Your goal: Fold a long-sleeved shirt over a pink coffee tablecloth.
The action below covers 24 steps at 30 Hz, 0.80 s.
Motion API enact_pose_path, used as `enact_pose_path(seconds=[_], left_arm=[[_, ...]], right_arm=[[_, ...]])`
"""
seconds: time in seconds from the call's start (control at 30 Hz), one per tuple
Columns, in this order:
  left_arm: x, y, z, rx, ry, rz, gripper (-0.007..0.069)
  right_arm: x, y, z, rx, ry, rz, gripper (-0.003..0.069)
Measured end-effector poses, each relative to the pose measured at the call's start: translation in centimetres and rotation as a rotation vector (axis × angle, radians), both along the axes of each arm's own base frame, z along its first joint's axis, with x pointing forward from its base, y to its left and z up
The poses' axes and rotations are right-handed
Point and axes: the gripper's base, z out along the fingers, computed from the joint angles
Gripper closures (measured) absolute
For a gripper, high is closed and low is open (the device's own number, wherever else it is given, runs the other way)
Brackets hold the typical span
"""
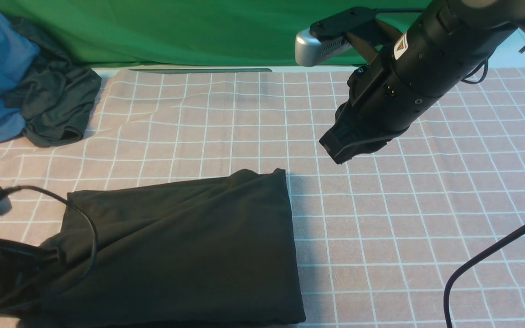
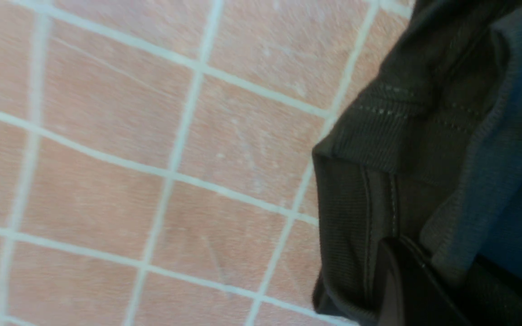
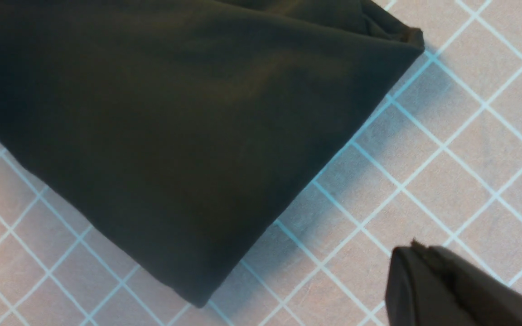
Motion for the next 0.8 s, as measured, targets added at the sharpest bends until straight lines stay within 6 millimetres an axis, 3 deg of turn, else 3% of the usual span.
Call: enact_pose_path(seconds=[0.37,0.5,0.67,0.8], left_arm=[[0.1,0.3,0.7,0.038,-0.002,-0.012,0.0568],[0.3,0.6,0.9,0.064,-0.004,-0.007,0.05],[1.9,1.2,3.8,0.103,-0.085,0.056,0.0351],[3.3,0.0,6.0,-0.038,-0.185,0.096,0.0355]], right_arm=[[0.0,0.0,0.0,-0.001,-0.001,0.002,0.0621],[0.0,0.0,0.0,-0.001,-0.001,0.002,0.0621],[0.0,0.0,0.0,0.004,-0.002,0.001,0.0621],[-0.1,0.3,0.0,0.031,0.014,-0.002,0.0621]])
